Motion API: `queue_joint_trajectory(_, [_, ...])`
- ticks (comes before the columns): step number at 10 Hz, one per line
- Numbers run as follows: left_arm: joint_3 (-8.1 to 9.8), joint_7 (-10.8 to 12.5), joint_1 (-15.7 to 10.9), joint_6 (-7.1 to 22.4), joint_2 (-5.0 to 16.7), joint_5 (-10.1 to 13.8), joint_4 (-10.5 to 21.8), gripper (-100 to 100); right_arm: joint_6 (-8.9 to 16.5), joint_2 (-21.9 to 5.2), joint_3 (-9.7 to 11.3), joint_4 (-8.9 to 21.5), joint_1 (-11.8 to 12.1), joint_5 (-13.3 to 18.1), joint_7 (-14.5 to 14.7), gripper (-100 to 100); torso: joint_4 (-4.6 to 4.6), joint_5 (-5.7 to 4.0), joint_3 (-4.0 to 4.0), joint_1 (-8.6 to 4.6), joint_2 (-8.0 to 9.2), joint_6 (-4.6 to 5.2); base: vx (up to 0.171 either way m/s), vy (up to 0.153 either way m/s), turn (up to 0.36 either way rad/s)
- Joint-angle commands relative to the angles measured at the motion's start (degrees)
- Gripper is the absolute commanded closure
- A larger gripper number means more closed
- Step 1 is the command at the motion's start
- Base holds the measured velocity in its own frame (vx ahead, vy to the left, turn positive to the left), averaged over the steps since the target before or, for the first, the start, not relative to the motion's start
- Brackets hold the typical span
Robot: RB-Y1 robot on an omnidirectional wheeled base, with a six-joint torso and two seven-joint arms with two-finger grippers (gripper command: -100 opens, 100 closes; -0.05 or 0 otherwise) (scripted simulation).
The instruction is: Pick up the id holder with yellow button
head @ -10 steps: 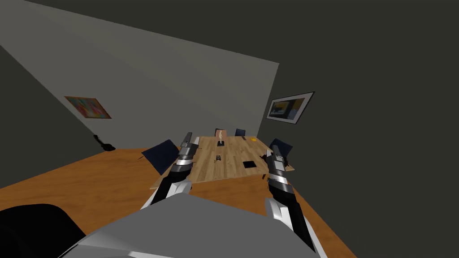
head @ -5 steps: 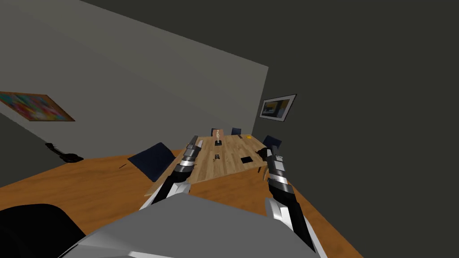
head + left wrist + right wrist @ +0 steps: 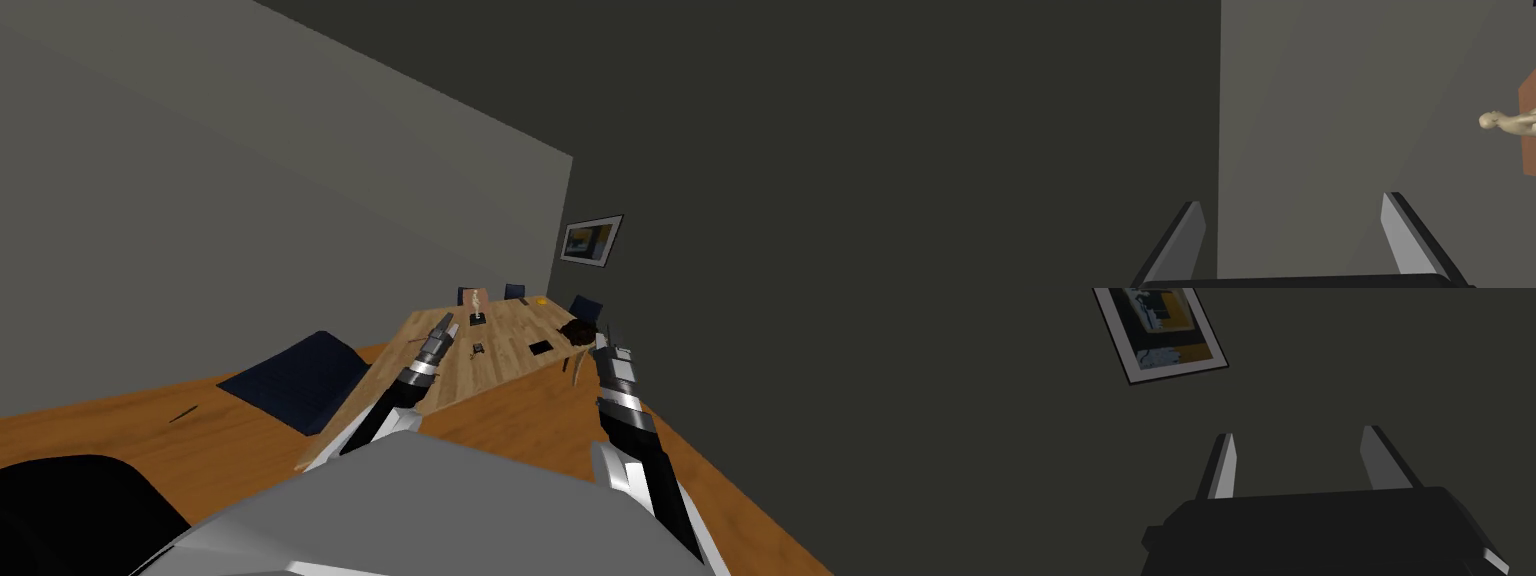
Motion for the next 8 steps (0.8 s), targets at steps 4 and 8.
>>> queue_joint_trajectory(4, [-1.21, 1.6, -2.12, 4.62, 4.75, 0.2, 6.22, -100, 0.0, 0.0, 0.0, 0.0, 0.0, 0.0, 0.0, 0, -0.01, 0.0, -0.03, -0.01, -0.05, 0.0, -0.056, 0.07, -0.264])
queue_joint_trajectory(8, [-2.71, 3.04, -3.97, 8.54, 8.29, 0.16, 11.49, -100, 0.0, 0.0, 0.0, 0.0, 0.01, 0.0, 0.0, 0, -0.05, -0.04, -0.14, -0.18, -0.25, -0.01, -0.026, 0.032, -0.24])
